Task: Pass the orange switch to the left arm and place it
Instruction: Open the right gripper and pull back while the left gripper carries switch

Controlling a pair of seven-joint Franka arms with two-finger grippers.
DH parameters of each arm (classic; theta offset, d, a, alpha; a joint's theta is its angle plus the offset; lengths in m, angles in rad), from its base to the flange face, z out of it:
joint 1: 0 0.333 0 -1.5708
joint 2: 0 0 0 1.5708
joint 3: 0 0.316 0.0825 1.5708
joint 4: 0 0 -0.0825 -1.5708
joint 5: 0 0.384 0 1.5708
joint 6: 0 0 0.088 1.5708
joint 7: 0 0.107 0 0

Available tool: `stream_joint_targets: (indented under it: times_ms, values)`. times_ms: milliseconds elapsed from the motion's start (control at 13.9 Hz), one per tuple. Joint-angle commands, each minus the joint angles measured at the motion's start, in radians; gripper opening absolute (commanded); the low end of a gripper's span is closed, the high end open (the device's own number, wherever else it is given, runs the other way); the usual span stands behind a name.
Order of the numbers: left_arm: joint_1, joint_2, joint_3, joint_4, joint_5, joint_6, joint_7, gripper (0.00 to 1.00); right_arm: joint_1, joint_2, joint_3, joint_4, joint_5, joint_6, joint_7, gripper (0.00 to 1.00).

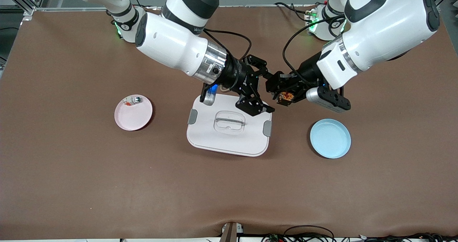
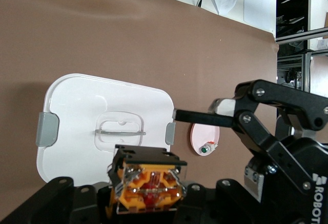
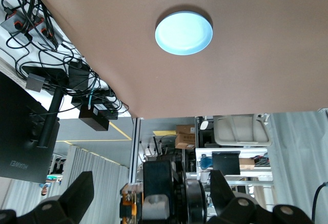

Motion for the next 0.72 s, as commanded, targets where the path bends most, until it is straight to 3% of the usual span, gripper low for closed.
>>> stream_joint_targets:
  times_ms: [0, 504, 648]
  values:
    - [0.007, -0.007, 0.001, 0.003, 0.028, -0.026, 0.016, 0.0, -0.023, 0.015, 0.001, 0.031, -0.009, -0.055, -0.033, 1.0]
    - [0.059, -0.004, 0.007, -0.006, 0.124, -0.17, 0.094, 0.0, -0.124, -0.005, -0.002, 0.031, -0.012, -0.351, -0.309, 1.0]
    - [0.088, 0.002, 0.007, -0.011, 0.183, -0.225, 0.166, 0.0, -0.129, -0.031, 0.005, 0.031, -0.134, -0.437, -0.425, 1.0]
